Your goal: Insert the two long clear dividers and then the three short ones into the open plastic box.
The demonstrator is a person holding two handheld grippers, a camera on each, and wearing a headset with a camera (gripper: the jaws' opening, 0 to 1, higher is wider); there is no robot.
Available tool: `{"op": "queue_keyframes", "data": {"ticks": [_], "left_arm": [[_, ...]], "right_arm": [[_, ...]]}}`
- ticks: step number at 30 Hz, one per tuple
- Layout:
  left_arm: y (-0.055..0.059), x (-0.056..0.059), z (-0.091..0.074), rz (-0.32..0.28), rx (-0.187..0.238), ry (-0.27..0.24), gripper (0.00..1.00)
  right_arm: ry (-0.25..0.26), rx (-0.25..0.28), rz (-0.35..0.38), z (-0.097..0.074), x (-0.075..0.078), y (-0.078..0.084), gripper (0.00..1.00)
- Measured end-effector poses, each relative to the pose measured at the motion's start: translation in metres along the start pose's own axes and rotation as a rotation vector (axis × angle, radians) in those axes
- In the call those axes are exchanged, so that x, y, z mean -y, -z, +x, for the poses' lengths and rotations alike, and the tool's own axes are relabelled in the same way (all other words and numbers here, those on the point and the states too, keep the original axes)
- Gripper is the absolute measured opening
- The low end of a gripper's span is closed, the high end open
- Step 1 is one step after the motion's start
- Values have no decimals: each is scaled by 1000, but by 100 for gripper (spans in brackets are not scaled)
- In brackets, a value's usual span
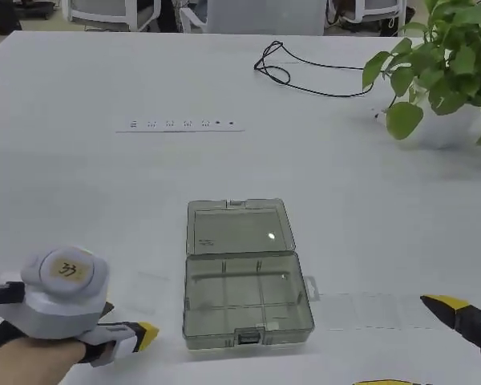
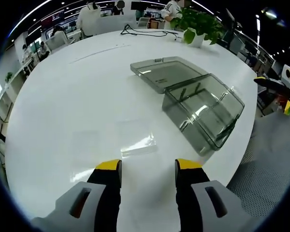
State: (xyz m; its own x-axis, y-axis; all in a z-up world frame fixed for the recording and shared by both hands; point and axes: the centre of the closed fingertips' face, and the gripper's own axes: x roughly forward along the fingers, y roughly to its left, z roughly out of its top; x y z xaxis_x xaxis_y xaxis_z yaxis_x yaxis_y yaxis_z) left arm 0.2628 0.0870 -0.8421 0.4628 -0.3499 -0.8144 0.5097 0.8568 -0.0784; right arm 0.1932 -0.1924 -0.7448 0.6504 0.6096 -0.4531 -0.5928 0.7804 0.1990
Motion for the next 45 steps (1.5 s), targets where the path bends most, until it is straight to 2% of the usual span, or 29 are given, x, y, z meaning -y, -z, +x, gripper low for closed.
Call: {"op": "queue_keyframes", "data": {"ticks": [8,10,13,20,38,41,43,45], "left_arm": [[-1,-2,2,38,-16,-35,37],[-1,-2,2,49,-18,-40,38],[-4,-3,1,35,-4,-51,40],[-1,-8,4,60,-22,-71,40],[0,-8,5,43,-18,-63,33],[-1,-9,5,33,-9,-54,32],[-5,-10,3,14,12,-49,31],[-2,-10,4,34,-9,-47,31]], "right_arm": [[1,-2,1,0,0,1,100],[1,1,-1,0,0,0,100],[2,2,3,0,-1,-1,100],[-2,1,2,0,-2,0,100],[-8,0,0,1,-5,-1,100],[-9,0,1,1,-7,-1,100],[-9,0,2,2,-7,-1,100],[-11,-4,1,2,-7,0,100]]}}
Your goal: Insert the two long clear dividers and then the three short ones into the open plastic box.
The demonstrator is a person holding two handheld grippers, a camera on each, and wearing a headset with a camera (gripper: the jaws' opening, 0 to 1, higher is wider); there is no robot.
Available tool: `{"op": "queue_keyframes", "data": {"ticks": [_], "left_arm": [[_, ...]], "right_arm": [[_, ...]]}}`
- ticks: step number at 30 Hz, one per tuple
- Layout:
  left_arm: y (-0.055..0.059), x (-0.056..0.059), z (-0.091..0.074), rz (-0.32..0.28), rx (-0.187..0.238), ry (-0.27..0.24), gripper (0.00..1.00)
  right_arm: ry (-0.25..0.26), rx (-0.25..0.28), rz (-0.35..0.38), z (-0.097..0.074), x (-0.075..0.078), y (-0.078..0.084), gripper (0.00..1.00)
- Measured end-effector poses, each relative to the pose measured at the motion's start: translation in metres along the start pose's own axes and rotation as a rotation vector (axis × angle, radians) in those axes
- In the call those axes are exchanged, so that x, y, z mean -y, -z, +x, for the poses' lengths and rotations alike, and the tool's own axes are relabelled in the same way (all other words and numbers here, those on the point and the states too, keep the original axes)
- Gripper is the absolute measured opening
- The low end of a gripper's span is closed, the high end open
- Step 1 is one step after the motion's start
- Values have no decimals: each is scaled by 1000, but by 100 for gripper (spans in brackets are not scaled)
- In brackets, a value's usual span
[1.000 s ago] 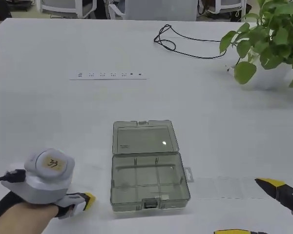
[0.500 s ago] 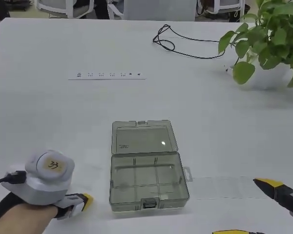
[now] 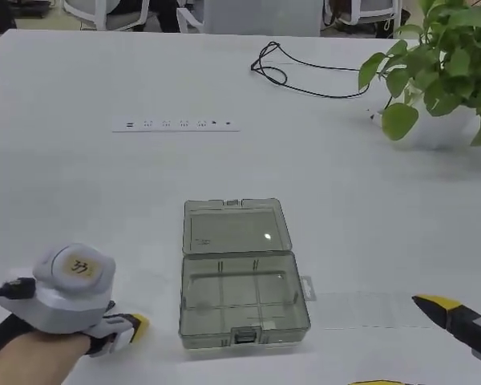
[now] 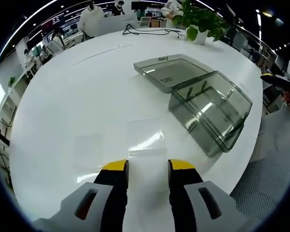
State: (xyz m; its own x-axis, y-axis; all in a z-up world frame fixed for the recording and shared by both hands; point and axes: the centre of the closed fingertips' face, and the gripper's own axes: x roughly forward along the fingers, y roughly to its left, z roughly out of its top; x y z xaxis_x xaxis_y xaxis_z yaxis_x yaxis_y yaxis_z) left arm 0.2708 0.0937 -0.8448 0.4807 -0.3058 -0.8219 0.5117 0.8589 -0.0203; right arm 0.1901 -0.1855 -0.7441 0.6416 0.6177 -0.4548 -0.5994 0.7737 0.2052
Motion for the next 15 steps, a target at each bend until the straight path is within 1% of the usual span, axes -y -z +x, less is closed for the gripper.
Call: {"op": "queue_keyframes", "data": {"ticks": [1,4,8,15], "left_arm": [[-1,0,0,-4,8,2,31],[0,-1,0,-4,5,2,31],[0,-1,0,-19,10,5,31],[-2,0,-1,-56,35,20,30]], "right_arm": [[-1,1,1,0,0,0,100],[-2,-2,-1,0,0,0,100],[-6,-4,-1,1,-1,0,100],[-14,-12,-1,3,-3,0,100]]}}
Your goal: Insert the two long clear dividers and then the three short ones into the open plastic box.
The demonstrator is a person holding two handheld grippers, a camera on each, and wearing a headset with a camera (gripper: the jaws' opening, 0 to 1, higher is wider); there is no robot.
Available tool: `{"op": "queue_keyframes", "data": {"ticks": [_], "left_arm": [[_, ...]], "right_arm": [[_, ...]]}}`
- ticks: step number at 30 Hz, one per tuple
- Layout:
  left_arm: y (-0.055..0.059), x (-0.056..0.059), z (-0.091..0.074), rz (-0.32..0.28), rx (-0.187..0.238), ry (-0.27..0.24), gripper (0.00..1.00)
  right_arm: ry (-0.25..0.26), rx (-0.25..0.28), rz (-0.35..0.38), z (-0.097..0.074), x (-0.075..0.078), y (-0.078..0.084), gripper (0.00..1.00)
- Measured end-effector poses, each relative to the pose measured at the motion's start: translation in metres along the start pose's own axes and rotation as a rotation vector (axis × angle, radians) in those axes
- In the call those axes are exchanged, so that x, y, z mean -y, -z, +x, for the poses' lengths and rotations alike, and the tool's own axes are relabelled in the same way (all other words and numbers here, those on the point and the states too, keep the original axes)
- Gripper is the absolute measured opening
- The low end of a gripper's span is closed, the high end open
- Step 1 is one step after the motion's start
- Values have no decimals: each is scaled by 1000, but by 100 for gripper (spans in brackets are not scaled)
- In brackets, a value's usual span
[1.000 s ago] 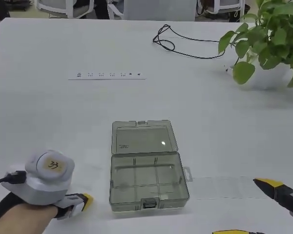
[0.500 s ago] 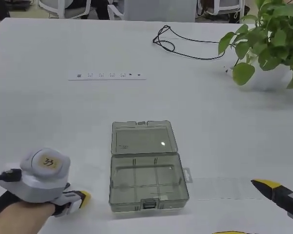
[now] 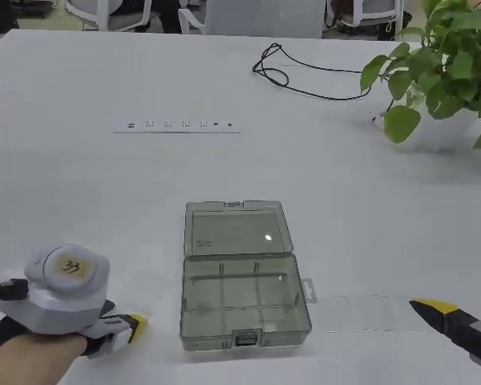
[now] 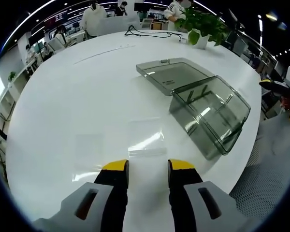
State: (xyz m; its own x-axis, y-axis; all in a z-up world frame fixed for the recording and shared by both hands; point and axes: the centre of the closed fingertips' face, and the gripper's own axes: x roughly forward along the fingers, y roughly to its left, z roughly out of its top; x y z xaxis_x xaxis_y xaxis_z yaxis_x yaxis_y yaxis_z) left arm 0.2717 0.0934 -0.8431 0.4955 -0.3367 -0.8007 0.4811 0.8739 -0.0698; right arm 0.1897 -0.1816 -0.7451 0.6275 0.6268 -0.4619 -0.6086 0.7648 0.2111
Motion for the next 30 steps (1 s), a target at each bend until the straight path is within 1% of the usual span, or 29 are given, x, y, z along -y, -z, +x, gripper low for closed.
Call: {"op": "queue_keyframes", "data": {"ticks": [3,10,14,17,21,23,28,30], "left_arm": [[-1,-1,-1,-12,9,2,30],[-3,-2,-6,-18,34,-1,30],[-5,-4,-8,-14,52,-5,30],[-6,-6,-9,-22,59,-2,30],[-7,-4,-13,-19,71,-2,30],[-9,-4,-15,-21,79,-2,30],[-16,-3,-22,-23,106,-5,30],[-22,-1,-27,-29,126,-5,30]], "right_arm": [[-3,0,-2,1,0,0,100],[-9,-3,-1,4,-2,0,100],[-12,-1,4,5,-3,0,100],[-10,-6,6,6,-3,0,100],[-9,0,11,7,-3,-1,100],[-1,-2,17,7,-1,-1,100],[-1,7,25,9,-2,-4,100],[1,4,28,11,-1,-5,99]]}}
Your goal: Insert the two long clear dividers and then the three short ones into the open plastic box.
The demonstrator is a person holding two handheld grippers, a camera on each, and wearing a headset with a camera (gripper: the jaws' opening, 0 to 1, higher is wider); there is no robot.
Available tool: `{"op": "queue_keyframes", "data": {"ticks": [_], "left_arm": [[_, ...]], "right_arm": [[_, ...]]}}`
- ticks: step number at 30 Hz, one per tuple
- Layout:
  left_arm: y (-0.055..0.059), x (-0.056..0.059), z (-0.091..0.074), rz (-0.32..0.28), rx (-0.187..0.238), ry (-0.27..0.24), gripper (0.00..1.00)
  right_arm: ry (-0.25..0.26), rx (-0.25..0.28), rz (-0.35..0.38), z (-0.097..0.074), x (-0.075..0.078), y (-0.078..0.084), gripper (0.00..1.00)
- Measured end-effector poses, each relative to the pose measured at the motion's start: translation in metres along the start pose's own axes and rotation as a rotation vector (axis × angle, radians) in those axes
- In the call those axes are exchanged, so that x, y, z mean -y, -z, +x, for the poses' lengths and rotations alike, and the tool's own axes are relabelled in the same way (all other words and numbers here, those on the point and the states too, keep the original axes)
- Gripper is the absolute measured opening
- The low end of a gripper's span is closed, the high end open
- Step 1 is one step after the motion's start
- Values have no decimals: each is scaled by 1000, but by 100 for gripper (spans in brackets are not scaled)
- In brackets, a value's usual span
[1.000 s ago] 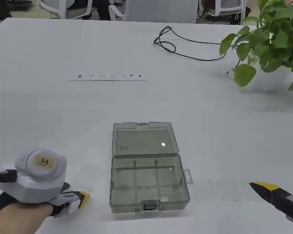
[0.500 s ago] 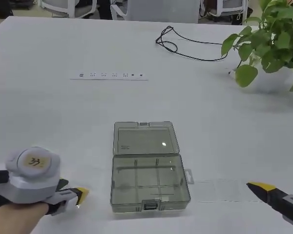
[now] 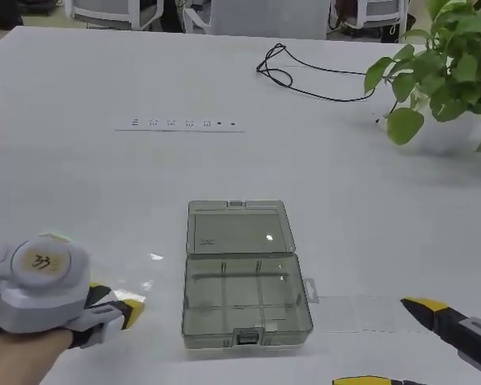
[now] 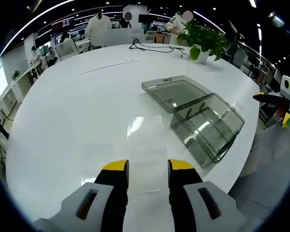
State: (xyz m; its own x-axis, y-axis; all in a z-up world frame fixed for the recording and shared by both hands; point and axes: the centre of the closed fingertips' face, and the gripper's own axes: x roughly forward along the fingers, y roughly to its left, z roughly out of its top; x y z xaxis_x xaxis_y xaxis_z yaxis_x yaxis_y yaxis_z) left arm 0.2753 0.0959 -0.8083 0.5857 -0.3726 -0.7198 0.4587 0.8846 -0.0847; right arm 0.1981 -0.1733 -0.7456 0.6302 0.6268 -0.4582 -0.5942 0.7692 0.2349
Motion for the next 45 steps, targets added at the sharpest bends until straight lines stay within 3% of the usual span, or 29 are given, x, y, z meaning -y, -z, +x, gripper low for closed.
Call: {"op": "queue_keyframes", "data": {"ticks": [11,29,38,45], "left_arm": [[-33,13,-11,5,99,21,30],[-70,58,-15,19,201,105,30],[-89,83,-18,42,248,147,30],[-97,105,-19,50,279,183,30]], "right_arm": [[-9,22,14,10,-3,-13,95],[-27,118,91,27,-5,-56,74],[-70,180,170,46,-16,-85,60],[-110,231,286,59,-21,-100,51]]}}
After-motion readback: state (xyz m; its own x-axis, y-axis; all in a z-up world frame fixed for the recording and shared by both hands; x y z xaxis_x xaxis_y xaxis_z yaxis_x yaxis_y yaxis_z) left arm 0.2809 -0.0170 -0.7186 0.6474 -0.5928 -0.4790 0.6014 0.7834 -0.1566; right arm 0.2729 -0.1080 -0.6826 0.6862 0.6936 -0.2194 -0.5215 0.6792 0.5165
